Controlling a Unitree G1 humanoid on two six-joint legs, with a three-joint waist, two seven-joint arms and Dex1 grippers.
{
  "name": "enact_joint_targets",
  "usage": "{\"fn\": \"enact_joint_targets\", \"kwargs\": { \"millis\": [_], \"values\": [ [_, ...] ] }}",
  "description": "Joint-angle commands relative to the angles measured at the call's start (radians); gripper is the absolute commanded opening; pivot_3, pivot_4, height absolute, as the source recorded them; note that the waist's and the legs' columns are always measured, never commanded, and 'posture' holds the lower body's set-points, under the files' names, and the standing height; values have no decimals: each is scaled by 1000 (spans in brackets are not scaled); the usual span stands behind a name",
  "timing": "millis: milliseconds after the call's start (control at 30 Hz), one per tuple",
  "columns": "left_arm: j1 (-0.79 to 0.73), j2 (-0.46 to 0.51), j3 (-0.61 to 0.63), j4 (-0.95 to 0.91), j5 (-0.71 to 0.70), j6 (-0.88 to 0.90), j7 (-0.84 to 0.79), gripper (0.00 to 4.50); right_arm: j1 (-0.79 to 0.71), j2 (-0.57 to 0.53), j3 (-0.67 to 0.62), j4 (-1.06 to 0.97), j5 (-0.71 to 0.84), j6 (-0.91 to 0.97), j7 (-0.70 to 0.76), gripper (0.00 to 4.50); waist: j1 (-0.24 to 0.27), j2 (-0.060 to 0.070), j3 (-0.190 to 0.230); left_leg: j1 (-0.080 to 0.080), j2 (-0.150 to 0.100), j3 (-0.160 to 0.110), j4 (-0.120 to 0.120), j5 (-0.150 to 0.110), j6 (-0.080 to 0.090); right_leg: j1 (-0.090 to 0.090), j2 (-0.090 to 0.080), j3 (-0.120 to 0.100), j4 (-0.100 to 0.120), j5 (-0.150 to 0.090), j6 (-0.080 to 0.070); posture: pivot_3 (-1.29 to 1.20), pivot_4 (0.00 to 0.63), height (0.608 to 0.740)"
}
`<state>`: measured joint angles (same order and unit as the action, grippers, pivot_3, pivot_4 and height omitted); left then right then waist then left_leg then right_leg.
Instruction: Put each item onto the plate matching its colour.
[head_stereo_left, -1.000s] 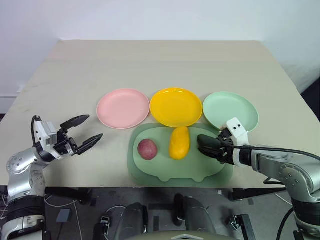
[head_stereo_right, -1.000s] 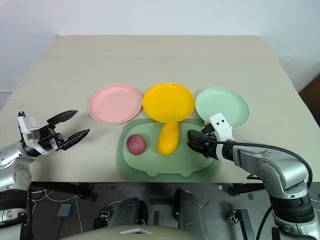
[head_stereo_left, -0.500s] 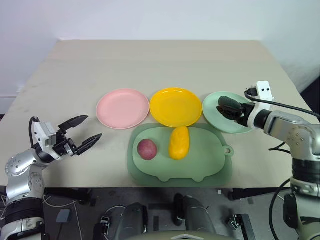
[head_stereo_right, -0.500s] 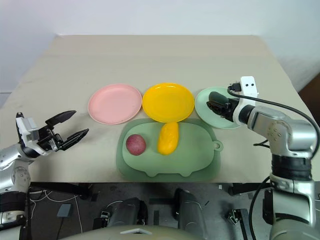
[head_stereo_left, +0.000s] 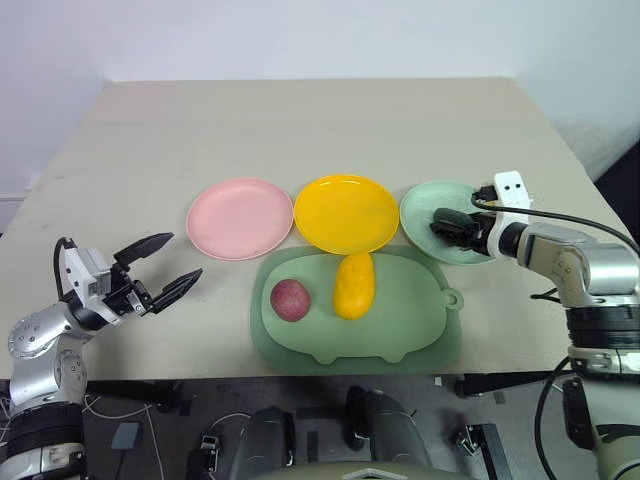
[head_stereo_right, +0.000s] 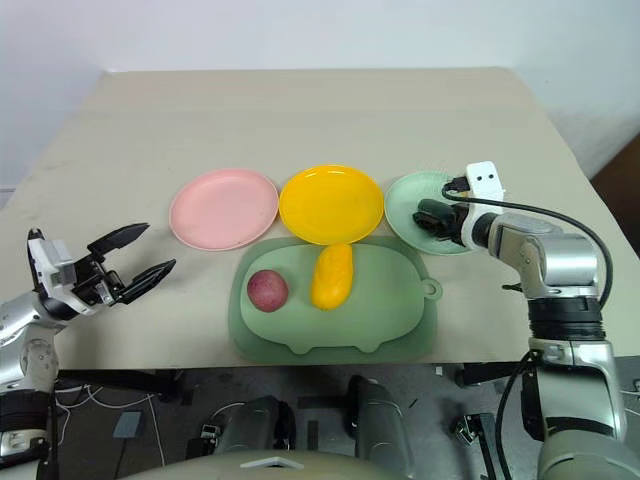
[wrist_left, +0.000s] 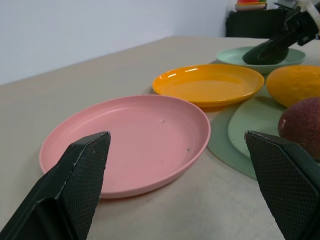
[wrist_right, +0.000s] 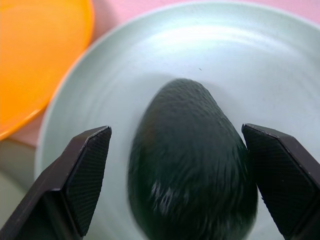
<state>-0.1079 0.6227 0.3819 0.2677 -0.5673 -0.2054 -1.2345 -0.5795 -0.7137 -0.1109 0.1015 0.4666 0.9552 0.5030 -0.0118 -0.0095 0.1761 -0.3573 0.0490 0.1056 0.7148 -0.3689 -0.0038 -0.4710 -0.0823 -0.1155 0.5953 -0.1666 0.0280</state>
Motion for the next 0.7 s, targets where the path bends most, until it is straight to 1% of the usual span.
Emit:
{"fn": "enact_joint_targets", "kwargs": {
  "millis": [33,100,167,233,300,400,500,567,633,700],
  "values": [
    [11,23,42,-38,-21,-6,8,4500,20,-65,-85,-174,83,41,82,4448,0,0,0,0,0,0,0,0,0,0,0,0,0,0,0,0,150,737],
    [20,29,48,-42,-22,-2,8,4500,81,-111,-119,-332,179,86,169,4448,1,0,0,0,0,0,0,0,0,-1,0,0,0,0,0,0,150,737],
    [21,35,49,-40,-21,0,5,4500,117,-138,-131,-425,242,116,220,4448,1,0,0,0,1,-1,-1,0,0,-1,0,0,0,0,0,0,150,737],
    [16,36,47,-36,-19,5,4,4500,149,-175,-107,-506,272,76,310,4448,1,0,0,0,1,-1,-1,0,0,0,0,0,0,0,0,0,150,737],
    [10,35,46,-36,-22,9,10,4500,165,-220,-63,-551,262,-3,419,4448,1,0,0,0,1,-1,-1,0,0,-1,0,0,0,0,0,0,150,737],
    [11,34,45,-43,-24,13,15,4500,118,-283,47,-534,182,-135,555,4448,0,0,0,0,1,-1,-1,0,0,-1,0,0,-1,0,0,0,150,737],
    [13,31,42,-46,-22,14,17,4500,14,-316,205,-445,45,-308,710,4448,-3,-1,0,0,1,0,-1,0,0,-1,0,0,-1,0,0,0,150,737],
    [14,28,41,-51,-22,15,19,4500,-80,-300,318,-366,-63,-446,817,4448,-4,0,0,0,1,0,-1,0,0,-1,0,1,0,0,0,0,150,737],
    [15,27,40,-55,-23,16,20,4500,-147,-272,388,-301,-132,-542,886,4448,-4,0,0,0,0,1,-1,0,0,-2,1,1,0,0,0,0,150,737],
    [25,21,39,-68,-23,15,23,4500,-252,-199,479,-193,-219,-666,959,4448,-5,0,0,0,0,1,-1,0,0,-2,1,1,0,0,0,0,150,737]
  ]
}}
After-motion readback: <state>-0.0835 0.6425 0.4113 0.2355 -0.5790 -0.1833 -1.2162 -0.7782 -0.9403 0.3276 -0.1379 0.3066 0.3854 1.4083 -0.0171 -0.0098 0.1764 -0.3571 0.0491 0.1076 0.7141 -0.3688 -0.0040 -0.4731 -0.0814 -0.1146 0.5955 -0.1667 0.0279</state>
